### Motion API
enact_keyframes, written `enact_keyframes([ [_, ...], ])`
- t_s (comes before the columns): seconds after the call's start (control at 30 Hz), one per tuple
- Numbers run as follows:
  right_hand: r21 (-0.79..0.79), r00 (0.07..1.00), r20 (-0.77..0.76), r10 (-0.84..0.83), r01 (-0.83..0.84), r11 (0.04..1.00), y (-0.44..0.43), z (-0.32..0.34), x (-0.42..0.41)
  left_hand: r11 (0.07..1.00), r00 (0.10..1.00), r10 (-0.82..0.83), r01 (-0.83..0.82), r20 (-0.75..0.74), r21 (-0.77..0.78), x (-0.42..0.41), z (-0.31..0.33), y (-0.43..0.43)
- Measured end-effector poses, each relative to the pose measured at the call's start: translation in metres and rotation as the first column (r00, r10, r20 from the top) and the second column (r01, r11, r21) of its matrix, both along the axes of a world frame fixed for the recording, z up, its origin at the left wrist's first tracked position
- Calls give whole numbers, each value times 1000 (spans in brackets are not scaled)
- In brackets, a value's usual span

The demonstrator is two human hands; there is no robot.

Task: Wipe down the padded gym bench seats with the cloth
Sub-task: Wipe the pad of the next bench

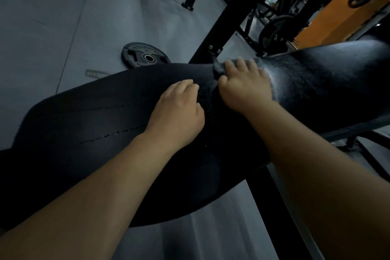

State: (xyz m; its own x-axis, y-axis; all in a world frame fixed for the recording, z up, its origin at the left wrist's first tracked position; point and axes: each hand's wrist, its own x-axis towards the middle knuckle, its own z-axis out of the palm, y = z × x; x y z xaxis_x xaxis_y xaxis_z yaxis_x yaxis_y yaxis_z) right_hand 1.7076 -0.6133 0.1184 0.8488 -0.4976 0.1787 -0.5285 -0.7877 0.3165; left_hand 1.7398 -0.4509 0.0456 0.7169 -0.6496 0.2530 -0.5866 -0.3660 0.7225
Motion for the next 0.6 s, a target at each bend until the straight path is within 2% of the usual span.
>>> enact_keyframes([
  [0.1,36,974,-107,201,-198,980,34,-16,-10,999,999,13,-12,-38,34,6,1,7],
  [0.17,78,954,-152,258,-248,966,30,-9,-30,999,999,11,-9,-50,50,10,1,10],
  [0.27,20,985,-108,133,-131,991,-9,10,-8,998,999,-17,19,-40,56,10,3,10],
  [0.33,1,995,-88,57,-57,998,-5,4,24,997,1000,-8,9,-14,78,10,2,10],
  [0.4,16,980,-124,153,-153,988,22,-14,35,995,1000,8,-6,-12,95,10,-1,11],
  [0.5,90,918,-185,350,-339,937,35,-16,2,998,1000,19,-17,-19,59,12,-5,14],
  [0.53,94,916,-192,352,-339,936,24,-8,-4,999,999,18,-17,-32,45,13,-6,15],
  [0.6,49,959,-172,224,-219,975,-1,6,5,999,998,24,-22,-60,30,13,-7,17],
])
